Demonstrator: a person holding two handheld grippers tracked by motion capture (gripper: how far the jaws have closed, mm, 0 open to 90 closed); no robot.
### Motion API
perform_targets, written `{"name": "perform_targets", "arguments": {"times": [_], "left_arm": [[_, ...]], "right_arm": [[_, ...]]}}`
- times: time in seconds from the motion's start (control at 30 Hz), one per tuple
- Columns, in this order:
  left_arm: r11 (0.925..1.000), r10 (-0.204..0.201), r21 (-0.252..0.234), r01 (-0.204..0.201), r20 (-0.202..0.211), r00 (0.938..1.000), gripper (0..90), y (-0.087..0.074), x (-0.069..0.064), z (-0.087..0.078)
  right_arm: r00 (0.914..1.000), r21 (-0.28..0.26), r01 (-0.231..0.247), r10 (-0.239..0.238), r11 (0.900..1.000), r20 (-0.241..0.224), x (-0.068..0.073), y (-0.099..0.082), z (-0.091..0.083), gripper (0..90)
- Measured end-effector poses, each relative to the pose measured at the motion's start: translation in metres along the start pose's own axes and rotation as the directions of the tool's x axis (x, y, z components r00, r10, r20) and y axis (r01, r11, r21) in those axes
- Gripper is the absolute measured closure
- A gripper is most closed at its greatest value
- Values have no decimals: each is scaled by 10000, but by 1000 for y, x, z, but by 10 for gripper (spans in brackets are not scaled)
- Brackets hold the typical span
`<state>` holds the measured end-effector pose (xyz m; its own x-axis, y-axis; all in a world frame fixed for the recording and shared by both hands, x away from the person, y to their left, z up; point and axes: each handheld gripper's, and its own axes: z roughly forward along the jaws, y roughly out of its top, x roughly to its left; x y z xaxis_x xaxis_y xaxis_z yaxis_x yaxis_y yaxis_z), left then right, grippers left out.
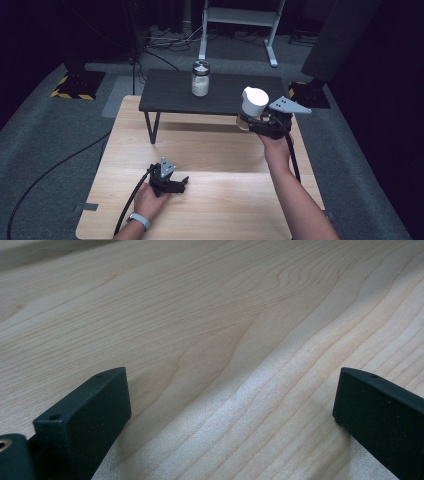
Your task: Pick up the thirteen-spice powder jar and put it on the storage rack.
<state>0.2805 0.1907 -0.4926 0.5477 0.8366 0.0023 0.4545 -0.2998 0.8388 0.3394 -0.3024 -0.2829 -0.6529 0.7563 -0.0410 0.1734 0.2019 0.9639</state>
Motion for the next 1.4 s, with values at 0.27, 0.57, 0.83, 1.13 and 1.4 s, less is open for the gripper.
{"name": "perform_targets", "arguments": {"times": [0.27, 0.57, 0.83, 1.13, 1.4], "left_arm": [[10000, -4, -2, 4, 1, 10000, 19, 0, 0, 0], [10000, -21, 2, 21, 1, 10000, 19, 0, 0, 0], [10000, -14, 9, 15, -15, 10000, 19, 0, -1, 0], [10000, -41, 9, 41, -38, 10000, 19, 1, -1, 1], [10000, -39, -14, 39, -47, 10000, 19, 0, -1, 1]], "right_arm": [[9993, 8, -148, 147, 9999, 332, -11, 30, 25, 296], [9964, 176, -260, 245, 9995, 812, -24, 49, 59, 296], [9926, 267, -579, 547, 9980, 1088, -36, 50, 90, 296], [9904, 732, -639, 542, 9953, 1274, -40, 47, 117, 296], [9918, 436, -581, 527, 9974, 1165, -40, 42, 115, 194]]}}
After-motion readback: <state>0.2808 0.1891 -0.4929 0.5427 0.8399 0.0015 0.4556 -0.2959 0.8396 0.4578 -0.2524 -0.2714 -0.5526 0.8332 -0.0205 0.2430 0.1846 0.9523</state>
